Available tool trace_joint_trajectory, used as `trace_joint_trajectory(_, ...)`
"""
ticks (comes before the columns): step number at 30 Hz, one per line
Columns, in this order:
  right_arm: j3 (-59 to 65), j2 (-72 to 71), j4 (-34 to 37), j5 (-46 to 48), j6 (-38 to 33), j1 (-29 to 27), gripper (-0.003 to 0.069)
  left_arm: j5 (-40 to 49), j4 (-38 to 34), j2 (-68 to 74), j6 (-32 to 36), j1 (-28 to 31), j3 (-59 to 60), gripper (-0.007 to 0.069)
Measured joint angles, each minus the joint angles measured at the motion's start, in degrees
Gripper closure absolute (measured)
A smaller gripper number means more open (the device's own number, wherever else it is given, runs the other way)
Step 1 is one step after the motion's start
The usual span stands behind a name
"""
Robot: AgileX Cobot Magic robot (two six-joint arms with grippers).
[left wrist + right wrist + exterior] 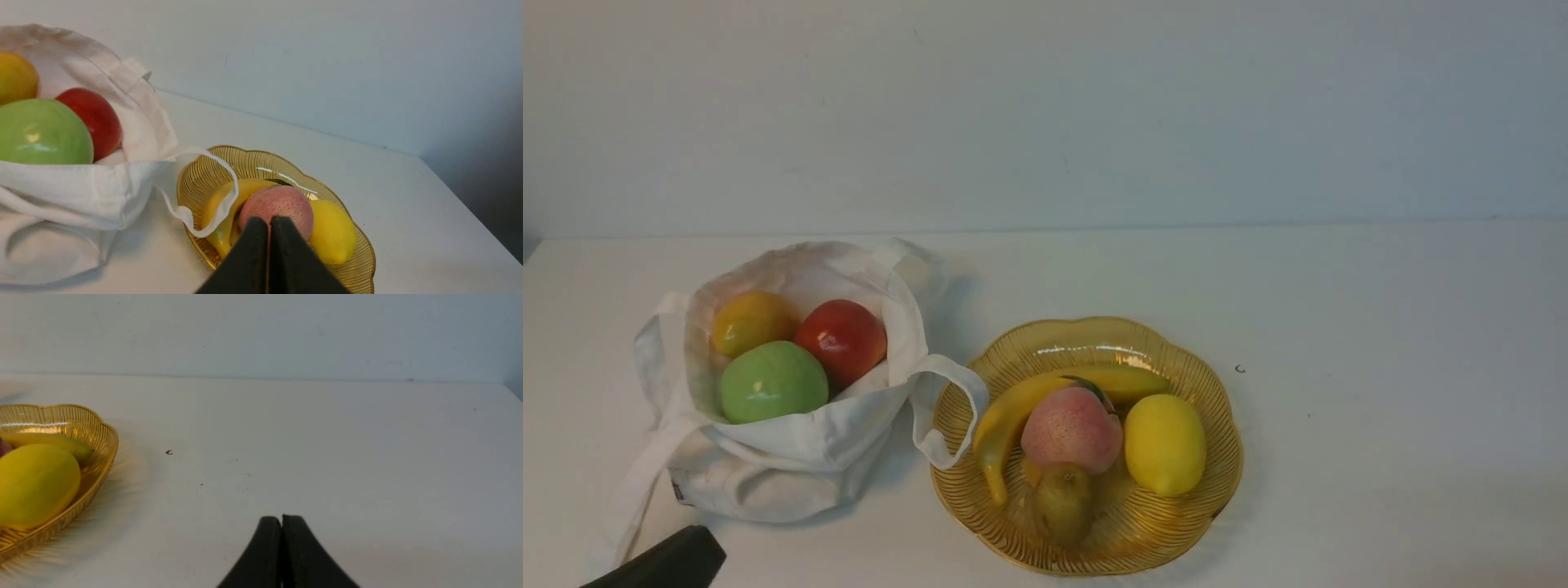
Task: Take the fruit out of the cloth bag on the white table and place them on a plate.
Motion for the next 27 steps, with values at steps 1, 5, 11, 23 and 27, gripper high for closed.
trace_joint_trajectory(1,0.0,0.0,0.0,0.0,0.0,0.0,0.0673,-0.5,0.0,0.0,0.0,0.0,0.3,0.0632)
trace_joint_trajectory(5,0.0,0.0,0.0,0.0,0.0,0.0,0.0673,-4.2,0.6,0.0,2.5,0.0,1.1,0.0632)
trace_joint_trajectory(11,0.0,0.0,0.0,0.0,0.0,0.0,0.0673,-6.1,4.0,-0.2,10.3,0.1,2.9,0.0632)
trace_joint_trajectory(23,0.0,0.0,0.0,0.0,0.0,0.0,0.0673,1.2,56.5,-7.8,-24.4,1.0,3.4,0.0632)
trace_joint_trajectory(27,0.0,0.0,0.0,0.0,0.0,0.0,0.0673,0.7,64.2,-8.0,-34.8,2.5,6.2,0.0632)
